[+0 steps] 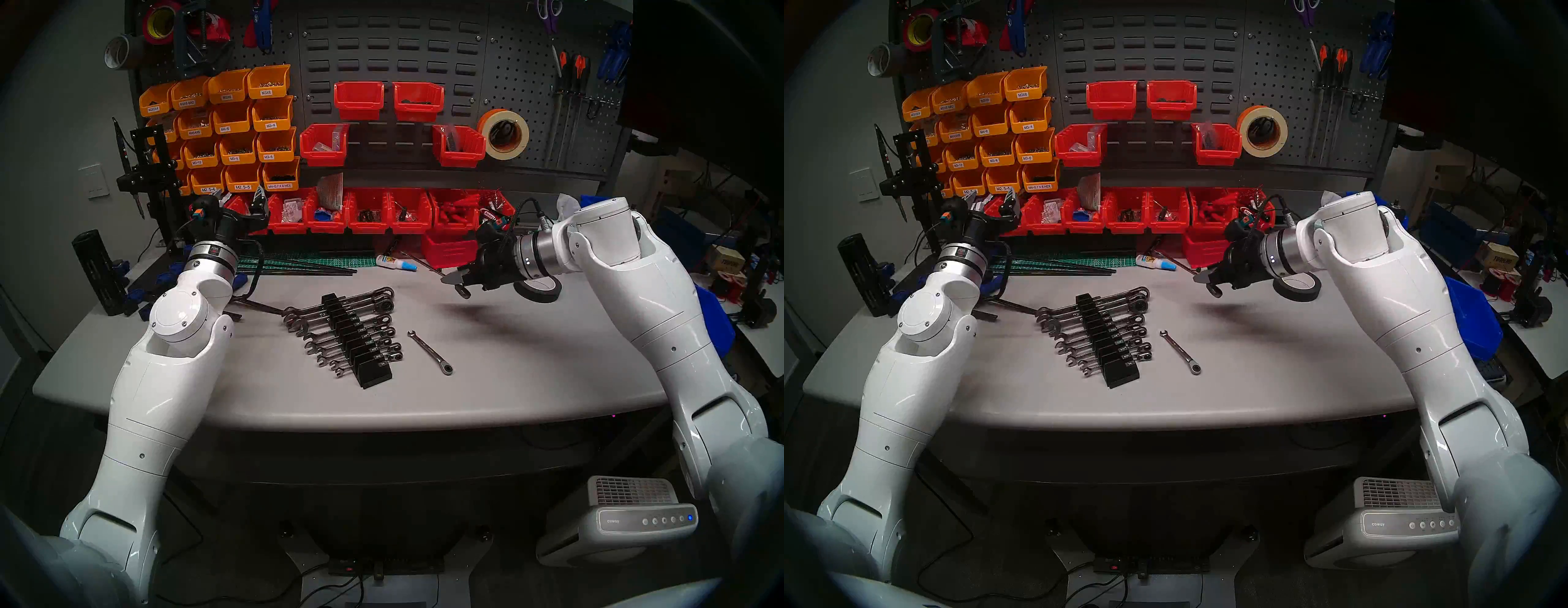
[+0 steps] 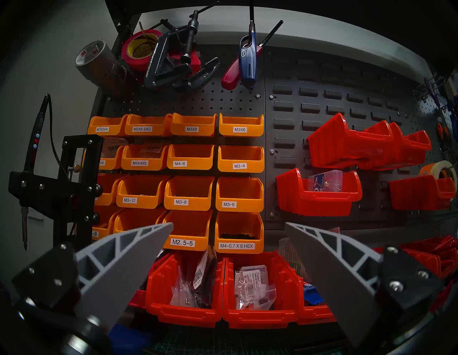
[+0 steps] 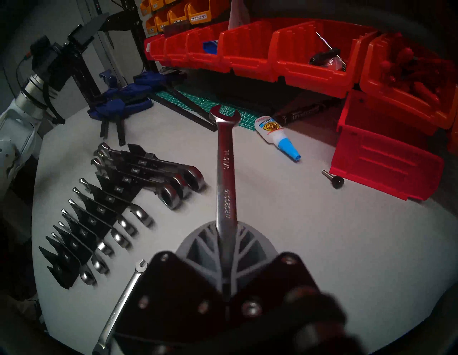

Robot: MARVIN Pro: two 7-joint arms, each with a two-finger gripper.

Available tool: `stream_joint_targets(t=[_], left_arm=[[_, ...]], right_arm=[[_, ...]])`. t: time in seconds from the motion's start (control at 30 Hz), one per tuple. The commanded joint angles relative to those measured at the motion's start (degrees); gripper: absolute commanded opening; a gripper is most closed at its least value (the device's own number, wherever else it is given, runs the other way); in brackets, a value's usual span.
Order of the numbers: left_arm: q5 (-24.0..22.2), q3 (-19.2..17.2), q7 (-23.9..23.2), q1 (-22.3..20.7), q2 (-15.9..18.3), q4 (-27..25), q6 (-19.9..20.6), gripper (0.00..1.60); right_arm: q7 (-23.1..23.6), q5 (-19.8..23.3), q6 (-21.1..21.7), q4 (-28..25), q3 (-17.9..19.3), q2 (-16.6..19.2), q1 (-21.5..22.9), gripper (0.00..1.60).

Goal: Put the wrenches on the table into the correct slot in the case

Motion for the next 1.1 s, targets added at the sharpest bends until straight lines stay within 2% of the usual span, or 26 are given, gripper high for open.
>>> stream_joint_targets(t=[0.0,0.3,0.53,1.07], left_arm=[[0.0,-0.4,-0.1,-1.8,0.1,-1.5,-0.6,1.6],[0.0,-0.4,-0.1,-1.9,0.1,-1.5,-0.6,1.6],[0.0,-0.4,-0.1,-1.8,0.1,-1.5,-0.6,1.6],[0.0,-0.4,-0.1,-1.9,0.1,-1.5,-0.6,1.6]], right_arm=[[2.9,1.5,-2.0,-0.9,0.2,-2.1,4.5,0.0],[6.1,2.8,-3.8,1.6,-2.7,-4.4,6.6,0.0],[9.5,4.3,-4.7,5.4,-6.6,-6.1,9.6,0.0],[11.7,6.9,-8.8,6.1,-8.2,-4.6,11.6,0.0]])
